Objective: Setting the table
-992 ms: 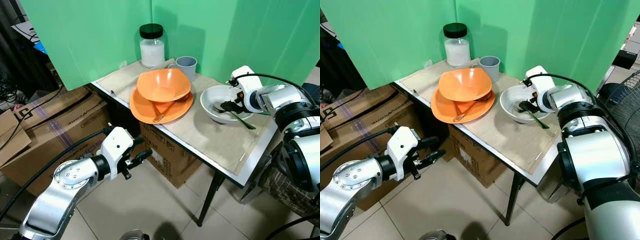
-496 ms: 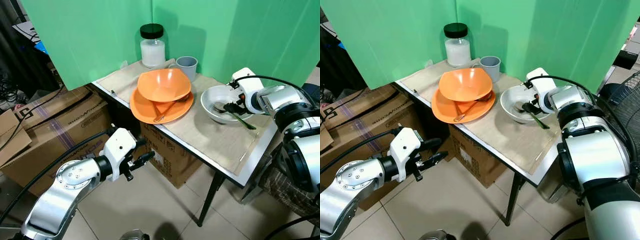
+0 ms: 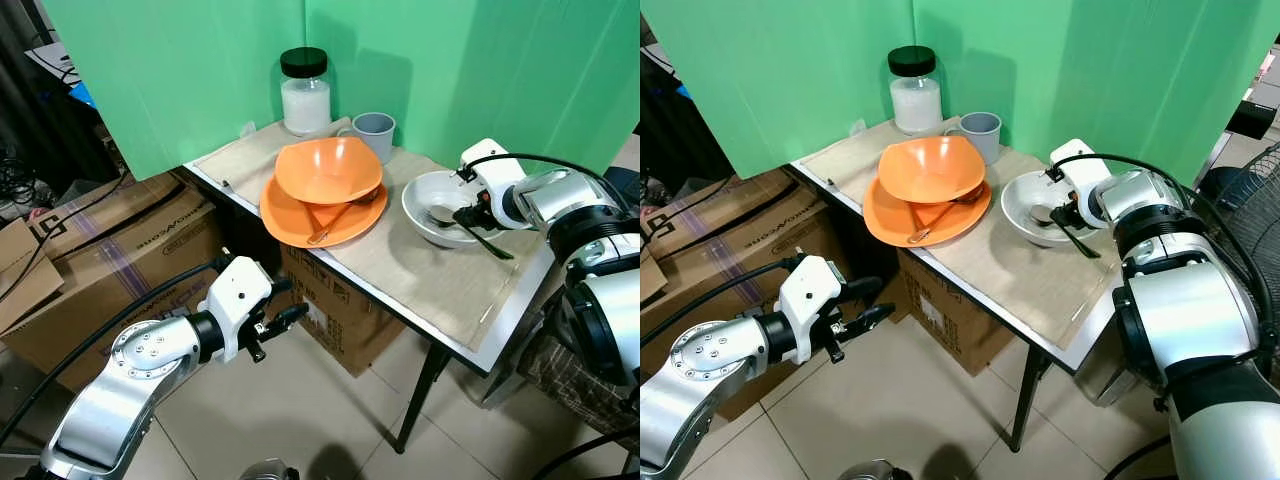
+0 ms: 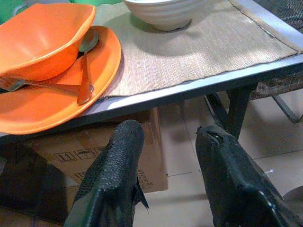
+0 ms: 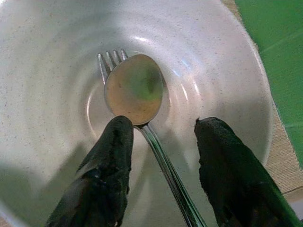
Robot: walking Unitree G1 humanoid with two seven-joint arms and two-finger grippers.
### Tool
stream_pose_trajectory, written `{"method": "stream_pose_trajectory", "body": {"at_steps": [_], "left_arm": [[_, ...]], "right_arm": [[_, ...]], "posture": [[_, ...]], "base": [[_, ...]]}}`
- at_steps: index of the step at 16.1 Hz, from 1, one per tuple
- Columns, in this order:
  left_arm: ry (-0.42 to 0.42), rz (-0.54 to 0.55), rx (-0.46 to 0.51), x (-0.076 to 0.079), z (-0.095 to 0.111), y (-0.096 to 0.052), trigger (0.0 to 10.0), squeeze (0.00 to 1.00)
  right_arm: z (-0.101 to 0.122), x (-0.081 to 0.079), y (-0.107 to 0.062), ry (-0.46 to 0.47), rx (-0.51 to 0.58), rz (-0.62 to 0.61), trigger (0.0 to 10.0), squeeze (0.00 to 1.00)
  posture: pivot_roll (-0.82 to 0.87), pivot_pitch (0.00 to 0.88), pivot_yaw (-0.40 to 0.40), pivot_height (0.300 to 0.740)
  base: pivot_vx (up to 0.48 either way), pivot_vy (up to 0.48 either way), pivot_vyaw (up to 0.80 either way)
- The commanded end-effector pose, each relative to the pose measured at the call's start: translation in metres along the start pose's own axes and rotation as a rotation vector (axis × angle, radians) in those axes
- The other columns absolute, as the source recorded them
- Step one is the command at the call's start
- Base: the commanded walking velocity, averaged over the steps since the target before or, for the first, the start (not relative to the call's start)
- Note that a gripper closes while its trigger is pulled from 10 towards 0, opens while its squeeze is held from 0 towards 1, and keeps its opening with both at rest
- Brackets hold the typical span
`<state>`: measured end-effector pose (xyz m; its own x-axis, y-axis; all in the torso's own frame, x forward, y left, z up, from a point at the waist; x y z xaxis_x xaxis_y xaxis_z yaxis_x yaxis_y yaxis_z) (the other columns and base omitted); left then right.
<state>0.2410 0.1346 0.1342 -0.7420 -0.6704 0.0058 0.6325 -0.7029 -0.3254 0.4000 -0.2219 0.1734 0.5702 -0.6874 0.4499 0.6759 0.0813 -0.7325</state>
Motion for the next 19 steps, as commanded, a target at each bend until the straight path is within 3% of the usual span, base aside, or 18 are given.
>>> {"method": "stream_pose_trajectory", "body": {"at_steps": [1, 2, 5, 8, 9, 10, 12, 13, 14, 19], "left_arm": [[0.018, -0.008, -0.008, 0.001, 0.000, -0.001, 10.0, 0.00], [0.018, -0.007, -0.009, 0.001, 0.000, -0.001, 10.0, 0.00], [0.020, -0.007, -0.009, 0.001, 0.000, -0.001, 10.0, 0.00], [0.022, -0.003, -0.008, -0.001, 0.001, -0.001, 10.0, 0.00], [0.022, -0.003, -0.008, -0.001, 0.001, -0.001, 10.0, 0.00], [0.022, -0.003, -0.007, -0.001, 0.002, -0.001, 10.0, 0.00], [0.022, -0.004, -0.005, -0.002, 0.002, 0.001, 10.0, 0.00], [0.022, -0.006, -0.003, -0.002, 0.003, 0.002, 10.0, 0.00], [0.019, -0.010, 0.008, -0.003, 0.006, 0.004, 10.0, 0.00], [0.012, -0.029, 0.020, -0.001, 0.009, 0.007, 10.0, 0.00]], "right_arm": [[-0.010, -0.008, 0.006, -0.019, -0.047, 0.032, 6.9, 0.00], [-0.010, -0.008, 0.006, -0.016, -0.045, 0.020, 10.0, 0.00], [-0.008, -0.008, 0.006, 0.004, -0.030, 0.024, 10.0, 0.00], [0.013, -0.003, -0.001, 0.123, 0.120, 0.046, 10.0, 0.00], [0.018, -0.003, -0.003, 0.146, 0.154, 0.059, 10.0, 0.33], [0.020, -0.001, -0.005, 0.158, 0.162, 0.071, 10.0, 1.00], [0.018, 0.001, -0.007, 0.134, 0.135, 0.072, 10.0, 1.00], [0.017, 0.002, -0.008, 0.135, 0.124, 0.077, 10.0, 0.68], [0.015, 0.002, -0.009, 0.136, 0.092, 0.096, 10.0, 0.00], [0.001, -0.004, -0.006, 0.107, 0.011, 0.147, 10.0, 0.00]], "posture": [[0.05, 0.000, 0.044, 0.740], [0.05, 0.000, 0.043, 0.740], [0.05, 0.000, 0.044, 0.740], [0.05, 0.000, 0.045, 0.740], [0.05, 0.000, 0.046, 0.740], [0.05, 0.000, 0.047, 0.740], [0.05, 0.000, 0.046, 0.740], [0.05, 0.000, 0.046, 0.740], [0.05, 0.000, 0.047, 0.740], [0.04, 0.000, 0.047, 0.740]], "base": [[0.000, 0.000, 0.00], [0.000, 0.000, 0.00], [0.000, 0.000, 0.00], [0.000, 0.000, 0.00], [0.000, 0.000, 0.00], [0.000, 0.000, 0.00], [0.000, 0.000, 0.00], [0.000, 0.000, 0.00], [0.000, 0.000, 0.00], [0.000, 0.000, 0.00]]}}
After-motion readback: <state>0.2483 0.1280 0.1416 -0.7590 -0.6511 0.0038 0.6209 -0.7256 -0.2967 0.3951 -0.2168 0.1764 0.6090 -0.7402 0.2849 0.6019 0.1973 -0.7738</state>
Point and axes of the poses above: a point about 5 cm out from each wrist's last joint towards the gripper, its own y axis pointing out of the wrist towards the gripper, its own z axis along the axis of the wrist's last joint, x = y × z, the point moved 1 cm from there along y, pointing out of the wrist towards the gripper, and after that the axes turned 11 degrees about -y, right-handed, at the moved point
